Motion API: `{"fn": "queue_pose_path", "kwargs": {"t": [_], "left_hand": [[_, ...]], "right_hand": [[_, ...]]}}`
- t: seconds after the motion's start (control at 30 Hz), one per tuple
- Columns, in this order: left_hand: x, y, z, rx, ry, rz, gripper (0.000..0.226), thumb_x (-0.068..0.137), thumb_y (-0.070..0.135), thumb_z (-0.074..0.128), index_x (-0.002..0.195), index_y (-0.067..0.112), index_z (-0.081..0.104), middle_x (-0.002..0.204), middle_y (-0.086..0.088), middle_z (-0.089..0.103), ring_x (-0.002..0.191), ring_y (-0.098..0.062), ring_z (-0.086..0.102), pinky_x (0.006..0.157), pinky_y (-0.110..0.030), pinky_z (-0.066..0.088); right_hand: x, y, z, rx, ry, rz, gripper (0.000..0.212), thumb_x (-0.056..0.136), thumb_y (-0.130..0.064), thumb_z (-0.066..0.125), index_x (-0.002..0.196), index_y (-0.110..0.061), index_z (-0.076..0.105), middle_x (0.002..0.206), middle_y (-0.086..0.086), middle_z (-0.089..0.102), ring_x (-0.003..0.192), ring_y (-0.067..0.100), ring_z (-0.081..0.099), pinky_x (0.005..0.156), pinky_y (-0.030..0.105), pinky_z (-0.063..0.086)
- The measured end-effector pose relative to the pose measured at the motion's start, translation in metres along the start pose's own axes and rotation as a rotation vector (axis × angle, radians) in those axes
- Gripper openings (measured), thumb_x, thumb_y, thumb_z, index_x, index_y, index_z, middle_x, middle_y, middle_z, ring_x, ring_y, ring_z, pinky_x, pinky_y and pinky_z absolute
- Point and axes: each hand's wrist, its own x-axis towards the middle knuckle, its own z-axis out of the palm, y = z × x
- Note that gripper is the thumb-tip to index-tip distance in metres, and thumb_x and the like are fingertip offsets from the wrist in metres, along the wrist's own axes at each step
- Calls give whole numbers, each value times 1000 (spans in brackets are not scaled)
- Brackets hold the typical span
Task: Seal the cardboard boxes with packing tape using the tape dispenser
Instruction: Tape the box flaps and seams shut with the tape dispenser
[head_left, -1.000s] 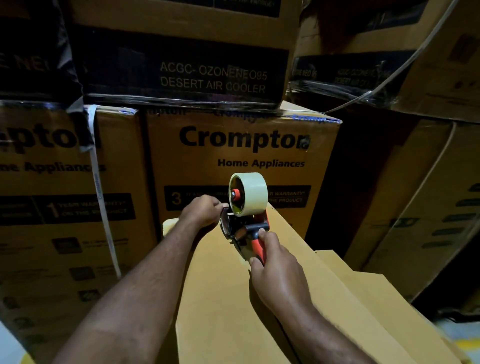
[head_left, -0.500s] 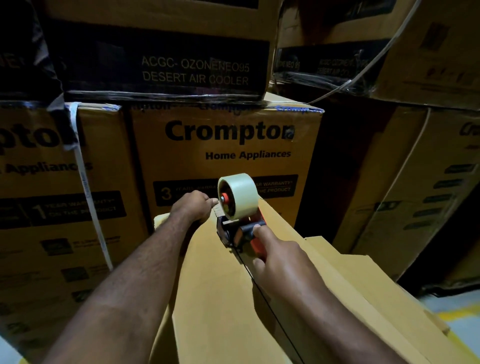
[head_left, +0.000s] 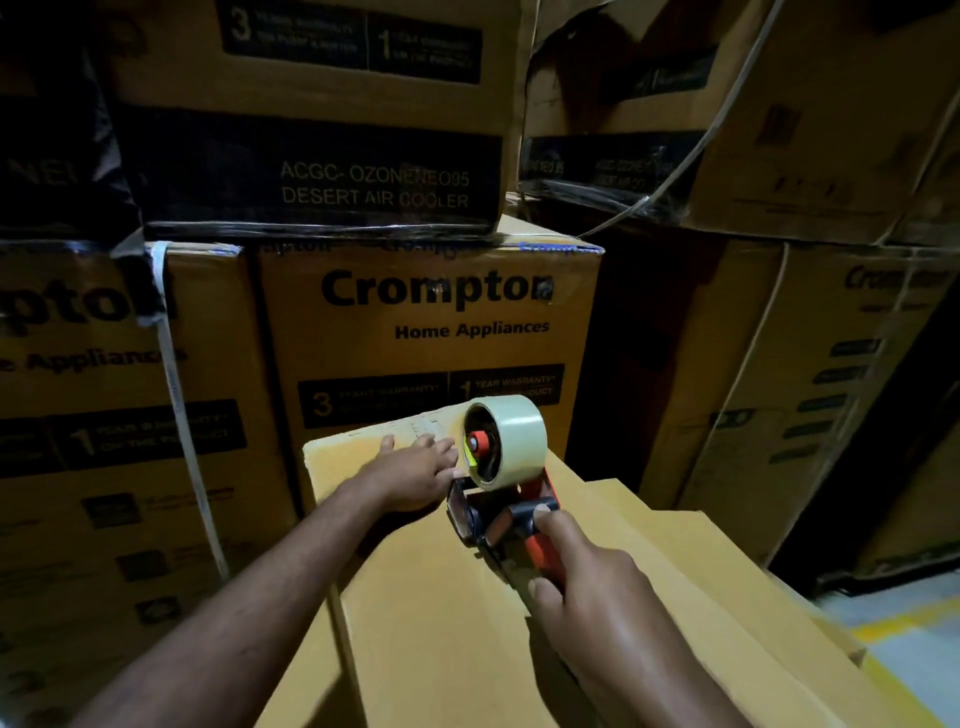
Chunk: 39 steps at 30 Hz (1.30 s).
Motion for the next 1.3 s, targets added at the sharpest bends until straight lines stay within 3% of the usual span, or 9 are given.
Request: {"fn": "queue_pose_path", "kwargs": {"t": [0.3, 0.4, 0.57, 0.7, 0.8, 0.93, 1.03, 1.17, 1.3], "left_hand": [[-13, 12, -2, 88, -38, -31, 55, 110, 47, 21, 162, 27, 19, 170, 8, 8, 157, -12, 2, 124, -56, -4], [-14, 9, -1, 82, -40, -42, 57, 110, 50, 21, 163, 30, 17, 170, 13, 5, 157, -12, 1, 124, -55, -4], [-17, 19, 3, 34, 127, -64, 54, 108, 53, 29, 156, 30, 39, 167, 12, 24, 156, -16, 14, 122, -54, 11], [-38, 45, 2, 131, 193, 10, 47, 106, 54, 32, 136, 29, 59, 160, 4, 38, 152, -23, 23, 117, -56, 23], [-75, 79, 10, 79, 145, 18, 47, 106, 52, 35, 143, 29, 52, 162, 3, 35, 148, -22, 29, 118, -55, 24], [-133, 119, 24, 60, 66, 13, 49, 110, 41, 27, 156, 28, 35, 168, 3, 23, 155, -20, 16, 125, -54, 9], [-178, 138, 28, 49, 68, -80, 50, 110, 41, 24, 158, 28, 29, 169, 3, 20, 156, -19, 12, 126, -53, 8], [-257, 195, 37, 39, -48, -175, 66, 106, 58, 20, 163, 25, 11, 171, 3, -3, 157, -20, -8, 125, -56, -5], [-309, 278, 52, 39, -169, -184, 89, 94, 79, 16, 163, 25, -4, 168, 6, -18, 155, -18, -21, 123, -57, -14]], "right_hand": [[-30, 11, -2, -16, 35, -41, 52, 101, -33, 53, 140, -48, 22, 122, 1, 63, 99, 19, 61, 76, 27, 51], [-58, 31, -14, -16, -30, -5, 54, 100, -38, 52, 140, -54, 19, 120, 1, 63, 94, 19, 61, 81, 34, 54], [-107, 55, -28, -21, -84, 61, 58, 100, -49, 50, 142, -60, 12, 123, -7, 61, 103, 15, 58, 84, 25, 46], [-121, 60, -23, -25, -17, 68, 56, 100, -45, 51, 141, -55, 15, 109, -6, 59, 91, 13, 55, 80, 25, 48], [-124, 61, -19, -24, 6, 58, 58, 100, -44, 50, 143, -52, 13, 120, -4, 62, 91, 15, 54, 80, 27, 49], [-124, 61, -15, -25, 15, -4, 58, 100, -40, 50, 143, -48, 11, 115, -3, 63, 86, 17, 52, 77, 30, 49], [-122, 62, -16, 1, -16, -52, 61, 99, -29, 49, 144, -44, 10, 111, 0, 60, 89, 19, 55, 73, 31, 49], [-122, 64, -22, 27, -34, -113, 64, 98, -24, 50, 147, -41, 14, 113, 3, 61, 84, 20, 53, 67, 27, 43], [-120, 68, -31, 38, -64, -137, 63, 97, -26, 53, 148, -40, 19, 122, 12, 62, 94, 29, 59, 77, 35, 52]]}}
